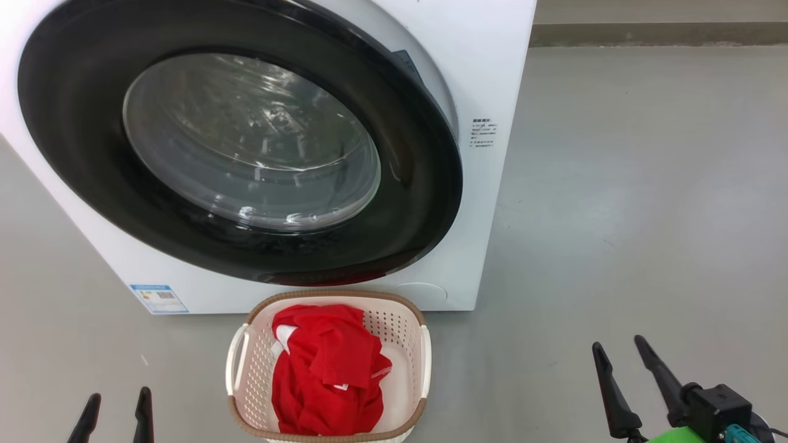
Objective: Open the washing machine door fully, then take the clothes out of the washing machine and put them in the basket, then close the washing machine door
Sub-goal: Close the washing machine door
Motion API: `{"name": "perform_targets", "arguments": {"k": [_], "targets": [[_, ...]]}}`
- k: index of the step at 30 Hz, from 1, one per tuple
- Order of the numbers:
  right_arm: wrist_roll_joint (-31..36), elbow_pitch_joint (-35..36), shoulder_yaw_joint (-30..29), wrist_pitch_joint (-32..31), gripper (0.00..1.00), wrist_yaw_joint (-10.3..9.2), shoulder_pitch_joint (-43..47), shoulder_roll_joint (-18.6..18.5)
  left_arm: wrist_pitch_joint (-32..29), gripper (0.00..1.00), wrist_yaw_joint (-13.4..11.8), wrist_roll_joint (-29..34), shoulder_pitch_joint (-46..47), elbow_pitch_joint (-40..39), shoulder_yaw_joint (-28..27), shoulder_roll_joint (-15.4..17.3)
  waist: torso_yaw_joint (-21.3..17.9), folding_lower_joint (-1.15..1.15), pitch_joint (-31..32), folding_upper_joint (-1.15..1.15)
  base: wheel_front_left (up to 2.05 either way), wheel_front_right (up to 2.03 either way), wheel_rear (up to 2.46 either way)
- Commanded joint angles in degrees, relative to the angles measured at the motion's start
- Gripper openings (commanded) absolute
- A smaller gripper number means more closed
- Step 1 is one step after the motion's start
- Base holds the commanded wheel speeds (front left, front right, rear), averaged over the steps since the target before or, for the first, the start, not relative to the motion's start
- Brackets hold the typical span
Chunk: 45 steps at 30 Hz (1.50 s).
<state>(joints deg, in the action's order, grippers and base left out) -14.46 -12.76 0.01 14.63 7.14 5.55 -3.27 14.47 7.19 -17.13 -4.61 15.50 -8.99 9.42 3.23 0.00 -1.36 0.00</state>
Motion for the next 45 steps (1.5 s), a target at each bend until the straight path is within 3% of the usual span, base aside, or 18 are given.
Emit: {"name": "perform_targets", "arguments": {"k": [1, 2, 25, 45], "targets": [[-0.26, 1.46, 1.78, 0.37, 0.09, 0.35, -2.79, -0.61, 0.52, 1.00, 0.30, 0.76, 1.42, -1.60, -1.82, 0.74, 0.29, 0.00, -0.20, 0.00, 0.00, 0.00, 0.00], [-0.31, 1.40, 1.92, 0.37, 0.00, 0.35, -3.19, -0.58, 0.52, 1.00, 0.30, 0.81, 1.55, -1.68, -1.65, 0.67, 0.53, 0.00, -0.39, 0.00, 0.00, 0.00, 0.00], [-0.96, -5.97, 7.91, 0.37, 0.00, 0.35, -24.52, -0.55, 0.52, 1.00, 0.30, 0.60, 9.29, -3.31, 0.99, -2.03, 7.92, 0.00, -8.50, 0.00, 0.00, 0.00, 0.00], [-0.79, -13.72, 8.71, 0.37, 0.00, 0.35, -38.29, -0.08, 0.52, 1.00, 0.30, -0.64, 14.15, -2.79, 3.00, -3.71, 11.40, 0.00, -15.45, 0.00, 0.00, 0.00, 0.00]]}}
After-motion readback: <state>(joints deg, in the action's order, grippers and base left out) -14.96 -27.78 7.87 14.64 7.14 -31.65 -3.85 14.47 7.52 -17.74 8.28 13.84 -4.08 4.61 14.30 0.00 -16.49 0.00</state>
